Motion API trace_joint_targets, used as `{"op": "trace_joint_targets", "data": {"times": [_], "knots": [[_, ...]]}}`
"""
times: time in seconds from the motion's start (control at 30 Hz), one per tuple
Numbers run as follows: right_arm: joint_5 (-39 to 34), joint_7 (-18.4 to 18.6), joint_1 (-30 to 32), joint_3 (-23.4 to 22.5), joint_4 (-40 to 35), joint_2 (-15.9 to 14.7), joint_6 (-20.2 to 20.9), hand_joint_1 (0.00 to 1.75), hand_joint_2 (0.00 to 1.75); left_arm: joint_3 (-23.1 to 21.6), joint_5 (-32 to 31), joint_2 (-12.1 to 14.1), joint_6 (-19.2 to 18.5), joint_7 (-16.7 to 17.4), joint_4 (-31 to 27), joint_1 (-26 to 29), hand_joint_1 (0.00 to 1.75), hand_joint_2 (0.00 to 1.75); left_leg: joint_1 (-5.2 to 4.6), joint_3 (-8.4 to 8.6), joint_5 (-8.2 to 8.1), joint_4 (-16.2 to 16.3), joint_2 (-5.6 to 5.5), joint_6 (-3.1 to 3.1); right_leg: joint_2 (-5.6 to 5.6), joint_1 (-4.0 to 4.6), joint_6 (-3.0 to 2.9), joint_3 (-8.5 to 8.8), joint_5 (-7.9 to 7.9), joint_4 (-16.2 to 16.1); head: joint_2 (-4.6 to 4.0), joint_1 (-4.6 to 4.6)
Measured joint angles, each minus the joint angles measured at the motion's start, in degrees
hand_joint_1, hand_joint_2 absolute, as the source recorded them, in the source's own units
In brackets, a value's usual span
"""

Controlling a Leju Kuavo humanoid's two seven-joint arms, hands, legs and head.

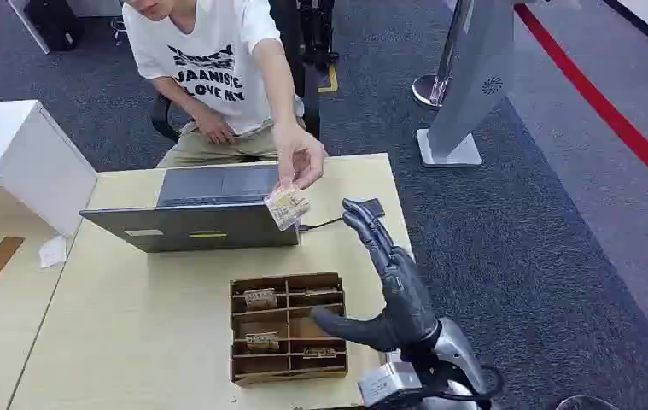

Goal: Pass the card to the sensor for recognition and then transmit it.

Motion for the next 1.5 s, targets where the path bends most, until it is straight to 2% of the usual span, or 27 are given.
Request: {"op": "trace_joint_targets", "data": {"times": [0.13, 0.4, 0.57, 0.77, 0.8, 0.83, 0.87, 0.9, 0.97, 1.17, 1.43, 1.5], "knots": [[9.35, 3.15, -4.08, 1.66, 2.76, 0.0, -6.42, 0.0, 1.75, -0.48, -1.11, -0.2, -0.37, 0.79, 0.0, -0.59, 0.0, 0.0, 0.0, 0.01, 0.01, 0.01, 0.01, 0.0, 0.01, 0.0, 0.02, 0.01, 0.03, 0.0, 0.0, 0.0], [22.29, 8.09, -13.03, 3.93, 12.86, 0.52, -11.45, 0.0, 1.75, -1.94, -2.93, -0.48, -1.2, 1.77, 0.0, -1.72, 0.0, 0.0, 0.0, 0.01, 0.03, 0.03, 0.0, 0.02, 0.01, 0.0, 0.03, 0.02, 0.05, 0.01, 0.0, 0.0], [33.16, 11.52, -18.12, 5.25, 19.85, 1.18, -16.72, 0.0, 1.75, -2.84, -3.82, -0.63, -1.73, 2.21, 0.0, -2.28, 0.0, 0.0, 0.0, 0.01, 0.03, 0.05, 0.0, 0.02, 0.01, 0.0, 0.03, 0.03, 0.06, 0.02, 0.0, -0.02], [37.38, 13.68, -21.42, 6.12, 25.92, 2.03, -20.95, 0.0, 1.75, -3.41, -4.11, -0.63, -1.77, 2.34, 0.0, -2.43, 0.0, 0.0, 0.0, 0.0, 0.03, 0.07, -0.03, 0.02, -0.01, 0.0, 0.03, 0.03, 0.06, 0.02, 0.0, 0.0], [37.91, 14.09, -21.83, 6.29, 26.68, 2.23, -21.69, 0.24, 1.75, -3.56, -4.17, -0.63, -1.77, 2.34, 0.0, -2.43, 0.0, 0.0, 0.0, -0.01, 0.03, 0.07, -0.02, 0.02, 0.0, 0.0, 0.03, 0.03, 0.06, 0.02, 0.0, 0.02], [38.28, 14.35, -22.11, 6.38, 27.23, 2.43, -22.22, 1.31, 1.75, -3.69, -4.33, -0.63, -1.77, 2.42, 0.0, -2.44, 0.0, 0.0, 0.0, 0.0, 0.03, 0.07, -0.02, 0.02, 0.0, 0.0, 0.03, 0.03, 0.06, 0.02, 0.0, 0.0], [38.48, 14.66, -22.32, 6.42, 27.58, 2.65, -22.5, 1.31, 1.75, -3.78, -4.41, -0.63, -1.77, 2.49, 0.0, -2.47, 0.0, 0.0, 0.0, 0.0, 0.03, 0.07, -0.02, 0.02, 0.0, 0.0, 0.03, 0.03, 0.06, 0.02, 0.0, 0.02], [38.76, 14.9, -22.64, 6.51, 28.1, 2.93, -22.74, 1.55, 1.75, -3.89, -4.48, -0.64, -1.77, 2.49, 0.0, -2.49, 0.0, 0.0, 0.0, 0.0, 0.03, 0.07, -0.02, 0.02, 0.0, 0.0, 0.03, 0.02, 0.06, 0.02, 0.0, 0.0], [38.74, 15.36, -22.99, 6.67, 28.74, 3.39, -23.09, 1.61, 1.75, -4.2, -4.55, -0.63, -1.75, 2.49, 0.0, -2.49, 0.0, 0.0, 0.0, 0.0, 0.03, 0.07, -0.02, 0.02, 0.0, 0.0, 0.03, 0.03, 0.06, 0.02, 0.0, 0.0], [38.04, 15.58, -23.04, 6.77, 29.29, 4.37, -23.44, 1.54, 1.75, -4.22, -4.52, -0.63, -1.7, 2.49, 0.0, -2.5, 0.0, 0.0, 0.0, 0.0, 0.03, 0.08, -0.02, 0.02, 0.0, 0.0, 0.03, 0.02, 0.06, 0.02, 0.0, 0.0], [36.9, 15.52, -22.81, 6.8, 29.29, 4.66, -23.44, 1.75, 1.75, -4.22, -4.44, -0.63, -1.66, 2.4, 0.0, -2.49, 0.0, 0.0, 0.0, 0.0, 0.03, 0.09, -0.02, 0.02, 0.0, 0.0, 0.03, 0.02, 0.06, 0.02, 0.0, 0.0], [36.86, 15.52, -22.68, 6.77, 29.31, 4.66, -23.44, 1.75, 1.75, -4.22, -4.39, -0.63, -1.62, 2.38, 0.0, -2.49, 0.0, 0.0, 0.0, 0.0, 0.03, 0.09, -0.02, 0.02, 0.0, 0.0, 0.03, 0.02, 0.06, 0.02, 0.0, 0.0]]}}
